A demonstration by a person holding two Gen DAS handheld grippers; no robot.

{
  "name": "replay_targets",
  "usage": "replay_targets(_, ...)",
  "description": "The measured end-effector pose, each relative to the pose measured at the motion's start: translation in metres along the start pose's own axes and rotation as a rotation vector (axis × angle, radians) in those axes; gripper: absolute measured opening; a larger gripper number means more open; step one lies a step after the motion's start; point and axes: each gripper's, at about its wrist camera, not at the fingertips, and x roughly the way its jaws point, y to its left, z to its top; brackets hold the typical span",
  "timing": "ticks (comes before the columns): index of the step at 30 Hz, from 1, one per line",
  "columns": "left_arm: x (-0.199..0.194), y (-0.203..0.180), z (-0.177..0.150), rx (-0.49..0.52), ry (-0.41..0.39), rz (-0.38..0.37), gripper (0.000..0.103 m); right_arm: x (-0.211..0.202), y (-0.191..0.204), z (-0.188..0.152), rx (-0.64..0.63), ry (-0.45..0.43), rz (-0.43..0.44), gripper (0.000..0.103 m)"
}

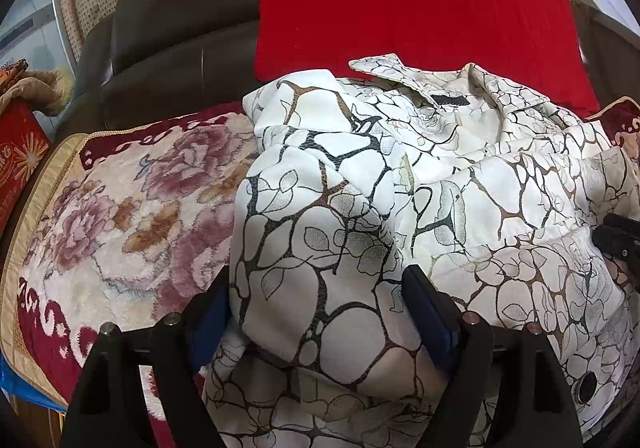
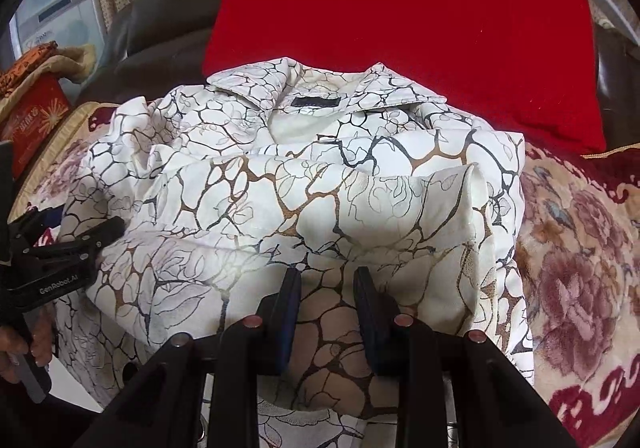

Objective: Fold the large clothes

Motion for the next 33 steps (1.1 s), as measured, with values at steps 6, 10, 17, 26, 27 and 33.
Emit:
replay_targets(6, 0.0012, 0.0, 0.0003, 0.003, 0.0, 0.001, 0.084, -0.0004, 0.0046, -0.0005, -0.019, -0.005, -0.031, 0.031)
replay_targets(10, 0.0011, 0.0004, 0.0001, 0.004, -0.001, -0.002, 0.084, -0.0006, 0.0055, -0.0006, -0.019, -0.006, -0.038, 0.031)
replay_targets(17, 0.001, 0.0004, 0.0003, 0.005, -0.001, -0.003, 0.084, 0.0, 0.0077, -0.0009, -0.027, -0.008, -0.049, 0.031)
replay_targets(26, 0.0037, -0.0015, -0.001, 0.02, 0.0, 0.013, 0.085, 0.0023, 0.0078, -0.0009, -0.034, -0.008, -0.049, 0.031)
replay_targets(27, 0.0031, -0.0014, -0.0006, 0.017, 0.0, 0.013, 0.085, 0.0025, 0.0076, -0.0009, -0.034, -0.007, -0.049, 0.031)
replay_targets(33, -0.0002, -0.0015, -0.0003, 0.022, -0.006, 0.013, 0.085, -0.0066, 0.0017, 0.0033, 0.007, -0.04, -0.027, 0.031)
